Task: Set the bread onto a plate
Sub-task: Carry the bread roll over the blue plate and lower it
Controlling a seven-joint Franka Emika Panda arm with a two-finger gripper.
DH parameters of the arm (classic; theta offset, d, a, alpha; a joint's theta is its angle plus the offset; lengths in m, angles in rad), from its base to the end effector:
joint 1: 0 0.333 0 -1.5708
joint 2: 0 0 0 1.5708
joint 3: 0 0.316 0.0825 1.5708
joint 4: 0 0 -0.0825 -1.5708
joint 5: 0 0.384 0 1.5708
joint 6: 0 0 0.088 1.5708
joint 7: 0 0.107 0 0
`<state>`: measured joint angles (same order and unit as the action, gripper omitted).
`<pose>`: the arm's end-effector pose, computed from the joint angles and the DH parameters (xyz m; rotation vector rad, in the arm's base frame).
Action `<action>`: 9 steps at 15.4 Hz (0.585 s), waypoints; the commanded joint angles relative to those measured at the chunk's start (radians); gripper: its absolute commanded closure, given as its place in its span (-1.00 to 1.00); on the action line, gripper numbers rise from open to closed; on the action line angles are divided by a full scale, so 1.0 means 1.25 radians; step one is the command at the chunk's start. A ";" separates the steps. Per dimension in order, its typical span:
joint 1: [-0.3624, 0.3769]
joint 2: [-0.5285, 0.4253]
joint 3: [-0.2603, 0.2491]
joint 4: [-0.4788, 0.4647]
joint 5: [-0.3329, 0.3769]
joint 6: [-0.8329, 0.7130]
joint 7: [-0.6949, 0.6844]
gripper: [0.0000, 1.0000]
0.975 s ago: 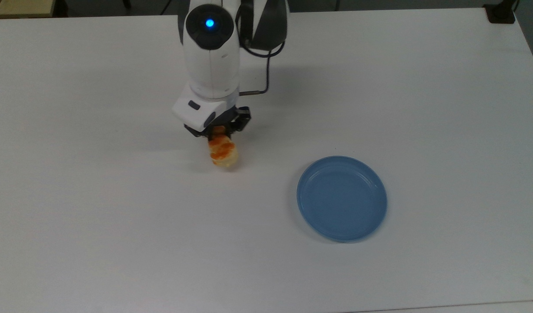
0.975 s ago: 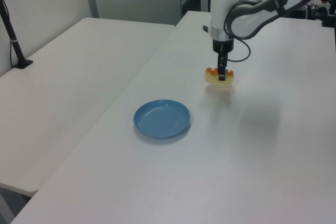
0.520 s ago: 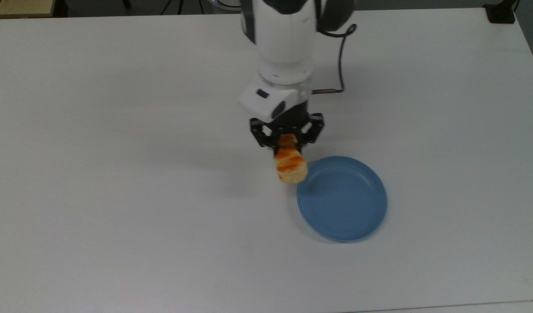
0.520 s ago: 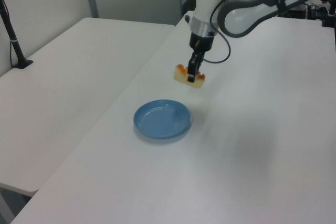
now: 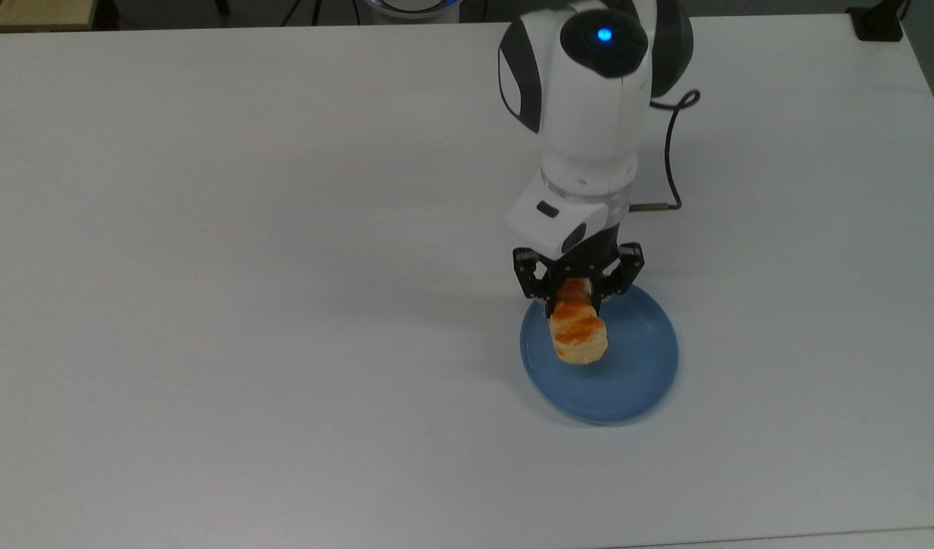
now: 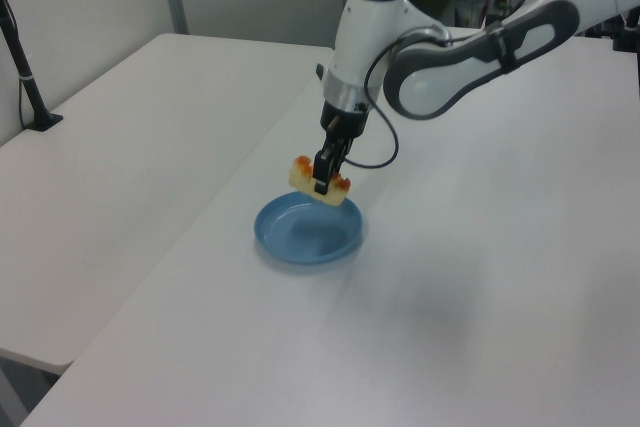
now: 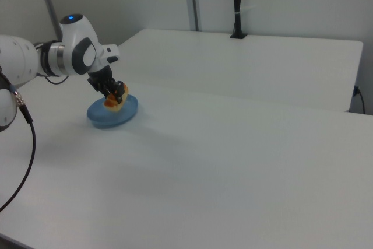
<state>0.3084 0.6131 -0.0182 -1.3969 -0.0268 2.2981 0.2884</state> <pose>0.7148 0.2159 0.3778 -3.0590 -0.0330 -0.4396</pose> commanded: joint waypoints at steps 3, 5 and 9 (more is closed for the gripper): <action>0.023 0.045 -0.007 0.041 -0.014 0.016 0.057 -1.00; 0.022 0.036 -0.007 0.035 -0.015 0.011 0.081 -1.00; -0.027 -0.088 -0.005 -0.030 -0.013 -0.082 0.076 -1.00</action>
<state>0.3213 0.6519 -0.0207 -1.3448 -0.0296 2.3095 0.3667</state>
